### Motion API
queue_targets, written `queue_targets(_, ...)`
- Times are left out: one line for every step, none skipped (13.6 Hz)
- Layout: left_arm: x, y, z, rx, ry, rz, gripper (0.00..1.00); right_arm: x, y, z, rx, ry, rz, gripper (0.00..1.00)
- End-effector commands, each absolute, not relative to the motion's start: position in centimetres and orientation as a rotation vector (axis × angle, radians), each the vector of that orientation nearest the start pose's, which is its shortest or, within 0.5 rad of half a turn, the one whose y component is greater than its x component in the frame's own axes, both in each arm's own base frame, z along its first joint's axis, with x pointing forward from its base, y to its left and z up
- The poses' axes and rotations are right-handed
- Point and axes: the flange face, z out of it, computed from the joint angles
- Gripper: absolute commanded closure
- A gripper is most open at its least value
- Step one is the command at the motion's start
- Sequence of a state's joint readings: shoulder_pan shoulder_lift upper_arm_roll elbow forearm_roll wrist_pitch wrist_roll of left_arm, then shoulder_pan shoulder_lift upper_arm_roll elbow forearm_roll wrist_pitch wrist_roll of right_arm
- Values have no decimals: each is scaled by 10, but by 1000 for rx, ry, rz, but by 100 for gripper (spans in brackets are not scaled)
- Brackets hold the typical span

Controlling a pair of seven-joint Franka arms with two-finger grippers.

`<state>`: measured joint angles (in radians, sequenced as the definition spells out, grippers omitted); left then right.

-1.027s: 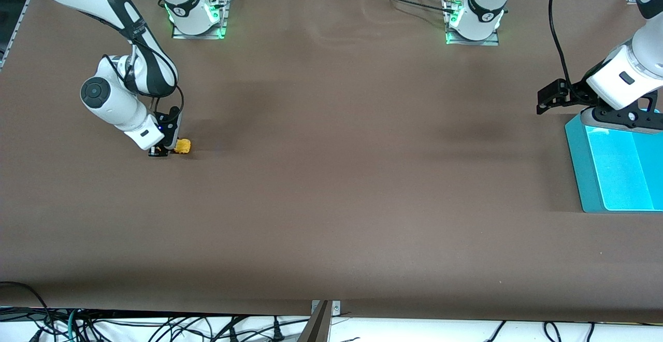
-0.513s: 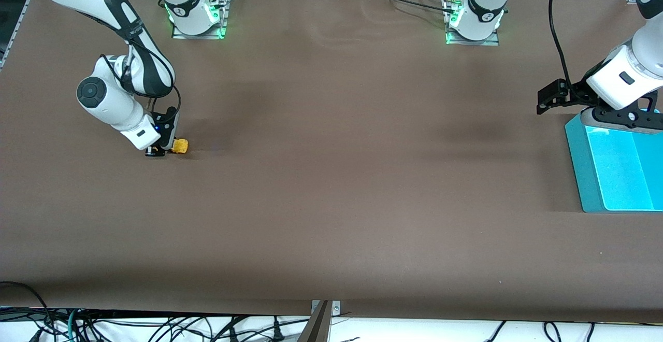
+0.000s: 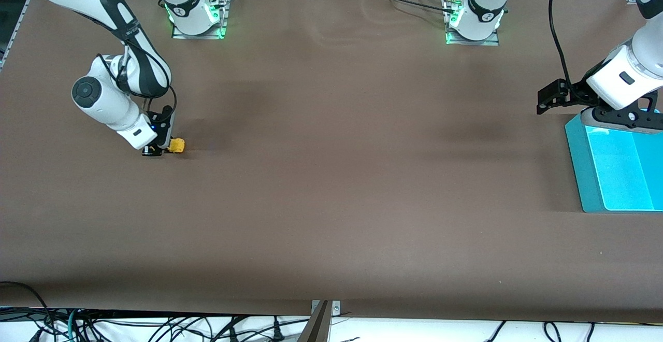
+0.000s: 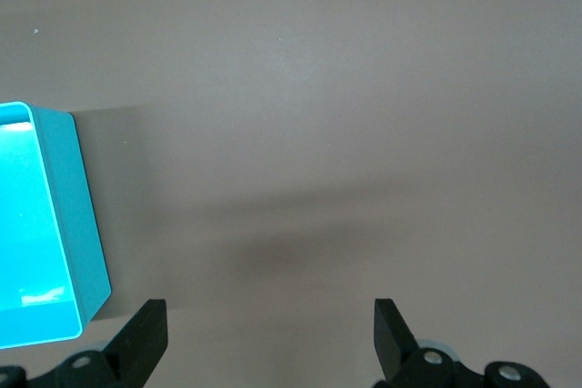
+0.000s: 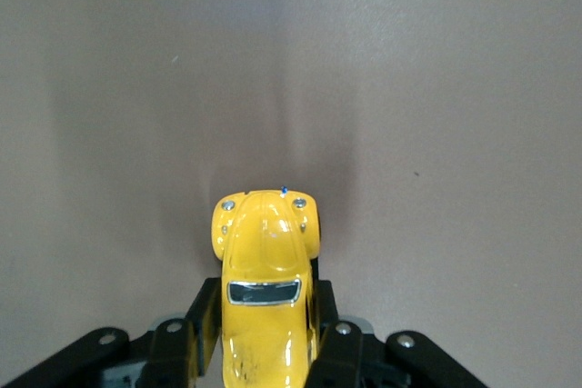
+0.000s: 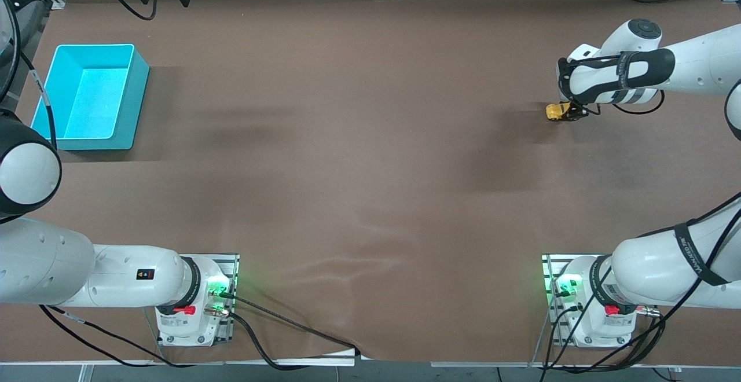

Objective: Wind and store yellow beetle car
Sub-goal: 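Drag the held car backward along the table with the right gripper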

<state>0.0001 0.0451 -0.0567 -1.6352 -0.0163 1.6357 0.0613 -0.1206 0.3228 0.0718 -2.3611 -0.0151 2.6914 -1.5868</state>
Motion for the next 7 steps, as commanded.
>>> queue_targets(569,-31,578,-3145,207,72,0,491,-35,165,-2148,-2224,11,72)
queue_targets(569,-31,578,-3145,207,70,0,489,-40,163,-2129,-2232,19,72)
queue_targets(569,-31,578,-3145,207,70,0,486,-47,161,-2111,-2240,24,72)
queue_targets(569,-31,578,-3145,207,70,0,484,-54,160,-2097,-2246,28,72)
queue_targets(569,-32,578,-3145,209,70,0,482,-60,160,-2085,-2255,27,72)
queue_targets(569,-32,578,-3145,209,72,0,480,-65,157,-2075,-2257,30,72)
queue_targets(569,-32,578,-3145,209,70,0,479,-73,155,-2073,-2252,32,72)
